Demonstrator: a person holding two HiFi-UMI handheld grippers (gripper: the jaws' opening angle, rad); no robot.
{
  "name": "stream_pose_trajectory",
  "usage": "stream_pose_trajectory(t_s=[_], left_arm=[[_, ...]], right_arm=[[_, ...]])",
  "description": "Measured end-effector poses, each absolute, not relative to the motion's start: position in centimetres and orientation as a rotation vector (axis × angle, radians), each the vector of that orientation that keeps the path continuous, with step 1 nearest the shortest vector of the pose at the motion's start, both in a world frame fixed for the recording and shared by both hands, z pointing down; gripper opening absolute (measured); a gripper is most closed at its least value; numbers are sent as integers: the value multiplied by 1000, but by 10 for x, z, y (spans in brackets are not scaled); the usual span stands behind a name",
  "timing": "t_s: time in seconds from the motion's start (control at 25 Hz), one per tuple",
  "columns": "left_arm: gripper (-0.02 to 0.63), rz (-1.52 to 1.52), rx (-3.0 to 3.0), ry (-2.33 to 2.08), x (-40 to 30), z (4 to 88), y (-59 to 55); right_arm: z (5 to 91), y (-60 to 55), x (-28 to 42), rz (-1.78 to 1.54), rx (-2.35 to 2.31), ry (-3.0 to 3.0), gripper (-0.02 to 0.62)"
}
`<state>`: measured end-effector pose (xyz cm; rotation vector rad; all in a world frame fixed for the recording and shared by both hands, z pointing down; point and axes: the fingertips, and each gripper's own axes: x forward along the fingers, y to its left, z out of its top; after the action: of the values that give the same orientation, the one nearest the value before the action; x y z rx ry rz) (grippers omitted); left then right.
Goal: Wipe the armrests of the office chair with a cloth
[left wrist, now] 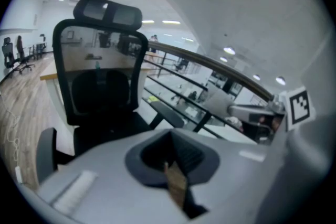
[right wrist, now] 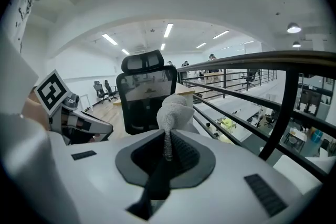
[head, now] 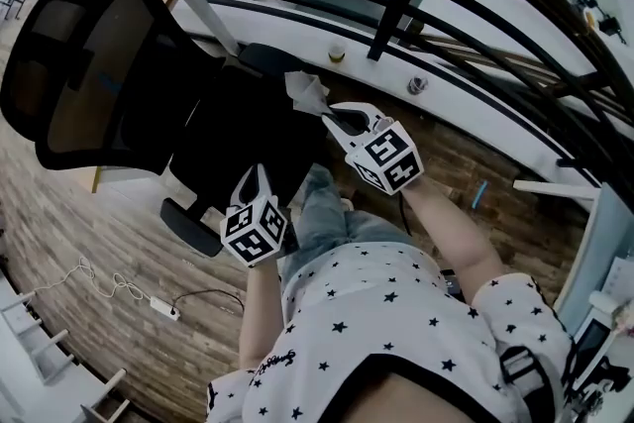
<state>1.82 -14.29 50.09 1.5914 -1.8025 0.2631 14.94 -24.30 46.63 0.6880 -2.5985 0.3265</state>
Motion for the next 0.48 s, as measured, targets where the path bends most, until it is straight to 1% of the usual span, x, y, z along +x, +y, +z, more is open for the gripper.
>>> stream_pose_trajectory(t_s=[0.48], left_arm=[[6,296,1565,-1755,-16,523,-202]], right_arm=[[496,-323,78,315,619,-2564,35]])
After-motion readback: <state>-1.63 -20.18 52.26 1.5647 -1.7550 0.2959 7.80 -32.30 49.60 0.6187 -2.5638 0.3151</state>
